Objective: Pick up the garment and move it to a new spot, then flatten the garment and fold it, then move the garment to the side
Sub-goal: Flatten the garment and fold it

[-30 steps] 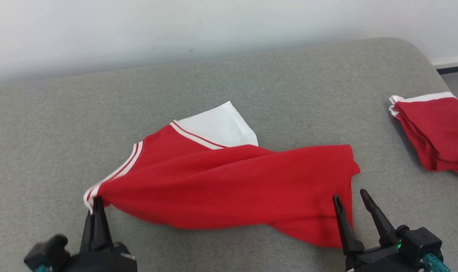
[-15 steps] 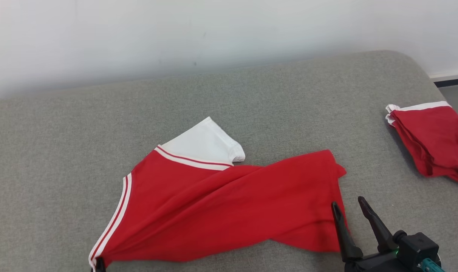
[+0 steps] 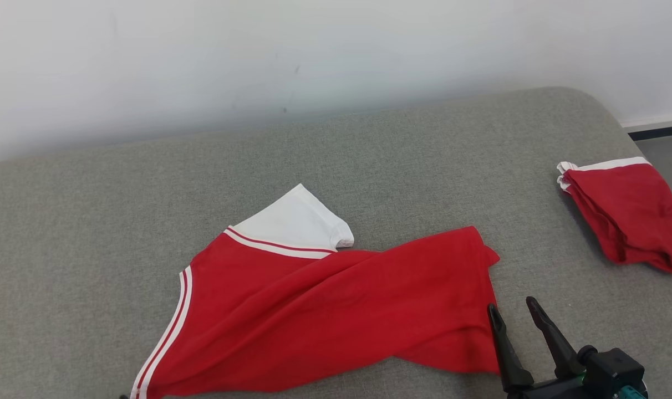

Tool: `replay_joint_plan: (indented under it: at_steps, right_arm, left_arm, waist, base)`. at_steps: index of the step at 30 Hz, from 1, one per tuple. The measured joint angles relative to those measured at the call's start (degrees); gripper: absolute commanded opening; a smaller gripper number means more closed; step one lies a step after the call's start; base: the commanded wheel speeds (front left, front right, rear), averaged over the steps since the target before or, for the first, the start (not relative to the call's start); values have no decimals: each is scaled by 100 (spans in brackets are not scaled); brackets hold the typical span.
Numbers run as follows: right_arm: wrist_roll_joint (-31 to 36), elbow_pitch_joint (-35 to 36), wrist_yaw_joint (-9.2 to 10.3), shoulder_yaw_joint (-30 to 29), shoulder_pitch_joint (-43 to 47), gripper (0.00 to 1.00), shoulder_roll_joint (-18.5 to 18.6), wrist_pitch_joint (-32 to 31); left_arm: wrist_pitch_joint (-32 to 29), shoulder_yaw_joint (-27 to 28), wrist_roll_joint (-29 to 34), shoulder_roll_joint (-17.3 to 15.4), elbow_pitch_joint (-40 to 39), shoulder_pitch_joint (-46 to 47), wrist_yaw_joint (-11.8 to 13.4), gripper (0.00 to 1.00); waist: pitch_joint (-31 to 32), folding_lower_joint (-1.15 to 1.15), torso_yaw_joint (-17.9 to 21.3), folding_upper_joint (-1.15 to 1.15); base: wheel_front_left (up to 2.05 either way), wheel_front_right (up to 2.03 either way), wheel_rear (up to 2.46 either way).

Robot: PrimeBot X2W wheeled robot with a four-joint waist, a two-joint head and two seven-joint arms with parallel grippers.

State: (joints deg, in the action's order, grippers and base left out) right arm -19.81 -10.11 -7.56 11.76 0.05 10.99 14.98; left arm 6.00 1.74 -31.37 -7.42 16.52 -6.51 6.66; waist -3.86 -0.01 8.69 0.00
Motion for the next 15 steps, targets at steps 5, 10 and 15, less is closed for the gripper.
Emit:
replay_joint_plan:
  at_steps: [5, 10, 15]
  right_arm:
    - [-2, 9, 0, -2, 7, 100, -15, 0]
    - [-3, 22, 0, 7, 3, 100, -46, 0]
    - [-11, 35, 0, 15, -45, 100, -56, 0]
  left_arm:
    - [15, 44, 56, -136, -377, 4, 71, 100]
    - [-194, -75, 152, -286, -622, 424, 92, 100]
    - [-542, -308, 311, -408, -615, 1252, 90, 100]
  waist:
    - [6, 0, 9, 0]
    - [-29, 0, 58, 0]
    - [-97, 1, 150, 0]
  base:
    - [0, 0, 0]
    - [0, 0, 0]
    - [0, 0, 0]
